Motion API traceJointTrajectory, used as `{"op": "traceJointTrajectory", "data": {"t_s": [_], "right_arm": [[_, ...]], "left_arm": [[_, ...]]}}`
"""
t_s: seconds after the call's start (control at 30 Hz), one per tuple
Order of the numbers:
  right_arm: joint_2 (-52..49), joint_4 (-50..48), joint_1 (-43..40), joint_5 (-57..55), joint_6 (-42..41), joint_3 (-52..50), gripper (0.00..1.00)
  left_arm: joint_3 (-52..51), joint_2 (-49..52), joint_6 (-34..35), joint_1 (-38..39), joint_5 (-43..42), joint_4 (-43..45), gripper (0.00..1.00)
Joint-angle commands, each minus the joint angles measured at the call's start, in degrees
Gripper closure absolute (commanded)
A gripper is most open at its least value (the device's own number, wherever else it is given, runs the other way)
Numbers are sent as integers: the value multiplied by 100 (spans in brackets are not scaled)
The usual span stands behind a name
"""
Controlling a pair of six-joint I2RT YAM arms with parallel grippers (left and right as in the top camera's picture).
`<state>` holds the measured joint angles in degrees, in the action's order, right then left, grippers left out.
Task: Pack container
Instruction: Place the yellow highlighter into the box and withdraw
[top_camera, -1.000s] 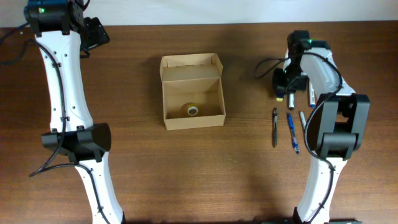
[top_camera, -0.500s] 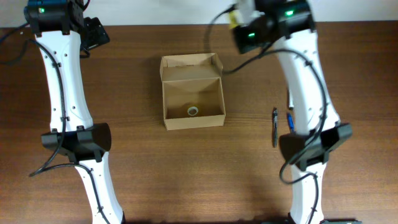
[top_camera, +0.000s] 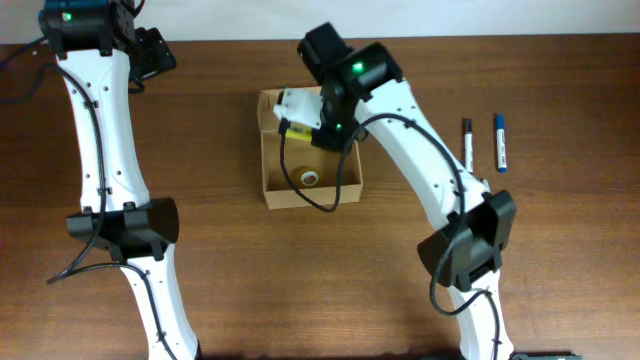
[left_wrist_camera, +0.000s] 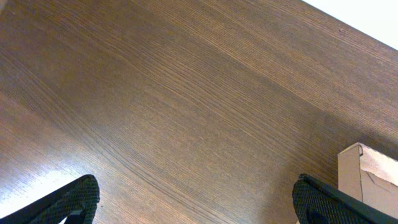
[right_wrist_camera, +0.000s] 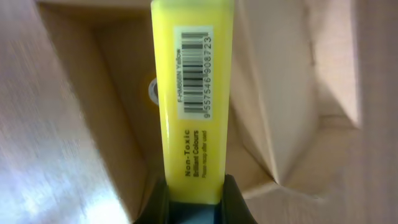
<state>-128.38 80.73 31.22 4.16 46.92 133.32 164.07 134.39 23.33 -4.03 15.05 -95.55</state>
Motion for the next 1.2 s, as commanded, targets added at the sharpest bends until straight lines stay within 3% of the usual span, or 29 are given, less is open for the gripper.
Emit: {"op": "traceJointTrajectory", "data": {"t_s": [0.0, 0.23, 0.4, 0.43, 0.5, 0.53, 0.57, 0.77, 0.93, 1.0, 1.03, 1.17], "right_arm": [[-59, -463, 22, 31, 367, -835, 96], [-61, -1591, 26, 37, 315, -2247, 96], [-63, -1840, 26, 35, 107, -2522, 96], [-63, -1867, 26, 33, 20, -2522, 92], [-59, -1878, 26, 20, -153, -2500, 63], [-37, -1832, 26, -70, -393, -2426, 55], [-15, -1790, 26, -142, -562, -2358, 54], [192, -885, 26, -240, -1388, -616, 47], [192, -227, -4, -1482, -2876, 1432, 43], [203, 164, -411, -1624, -4122, 2076, 36], [203, 363, -702, -1519, -4343, 2138, 34], [153, 894, -2830, -476, -4339, 1685, 35]], "left_arm": [[83, -24, -31, -15, 42, -11, 0], [83, -24, -31, -15, 42, -11, 0], [83, -24, -31, -15, 42, -11, 0], [83, -24, -31, -15, 42, -11, 0], [83, -24, -31, -15, 42, -11, 0], [83, -24, -31, -15, 42, -11, 0], [83, -24, -31, -15, 42, -11, 0], [83, -24, -31, -15, 42, -11, 0], [83, -24, -31, -15, 42, -11, 0], [83, -24, -31, -15, 42, -11, 0], [83, -24, -31, -15, 42, -11, 0], [83, -24, -31, -15, 42, -11, 0]]}}
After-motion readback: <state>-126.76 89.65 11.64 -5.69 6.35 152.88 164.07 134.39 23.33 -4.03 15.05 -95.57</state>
